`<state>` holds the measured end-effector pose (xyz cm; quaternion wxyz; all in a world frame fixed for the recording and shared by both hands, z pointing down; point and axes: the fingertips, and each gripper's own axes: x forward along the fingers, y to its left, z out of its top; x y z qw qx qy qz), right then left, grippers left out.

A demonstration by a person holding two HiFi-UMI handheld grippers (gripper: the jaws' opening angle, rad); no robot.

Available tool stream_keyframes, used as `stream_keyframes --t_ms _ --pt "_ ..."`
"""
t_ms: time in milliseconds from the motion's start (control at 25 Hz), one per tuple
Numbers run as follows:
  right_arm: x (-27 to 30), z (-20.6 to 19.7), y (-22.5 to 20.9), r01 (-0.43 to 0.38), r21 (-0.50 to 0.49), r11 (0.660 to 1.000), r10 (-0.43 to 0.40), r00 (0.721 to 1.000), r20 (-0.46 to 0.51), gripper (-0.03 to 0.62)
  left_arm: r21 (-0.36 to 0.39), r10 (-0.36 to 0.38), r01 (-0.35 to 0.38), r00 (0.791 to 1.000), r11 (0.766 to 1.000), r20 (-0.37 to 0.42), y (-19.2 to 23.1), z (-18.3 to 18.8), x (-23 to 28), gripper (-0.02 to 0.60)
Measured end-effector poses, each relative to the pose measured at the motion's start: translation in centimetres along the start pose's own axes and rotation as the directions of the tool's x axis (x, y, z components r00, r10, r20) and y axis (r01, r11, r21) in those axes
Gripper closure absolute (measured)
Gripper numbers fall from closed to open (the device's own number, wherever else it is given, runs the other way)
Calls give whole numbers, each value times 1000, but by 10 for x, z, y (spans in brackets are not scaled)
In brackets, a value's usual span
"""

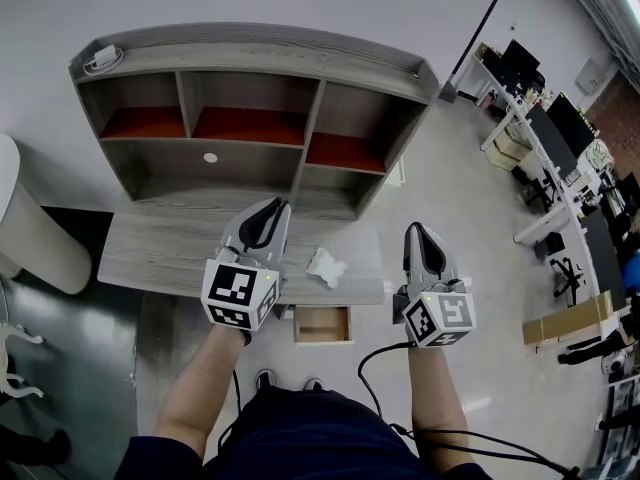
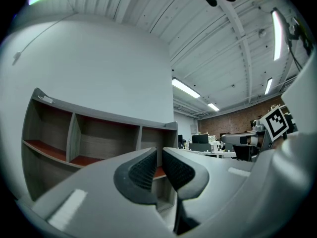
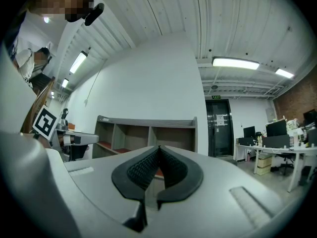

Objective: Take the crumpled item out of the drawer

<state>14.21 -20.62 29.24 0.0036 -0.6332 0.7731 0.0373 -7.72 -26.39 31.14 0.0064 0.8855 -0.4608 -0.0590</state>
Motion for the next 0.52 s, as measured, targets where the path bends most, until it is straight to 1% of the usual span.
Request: stream_keyframes --t_ms 520 --pt "8 -1 4 14 -19 1000 -14 1000 1 588 -12 -25 25 1000 1000 17 9 -1 10 546"
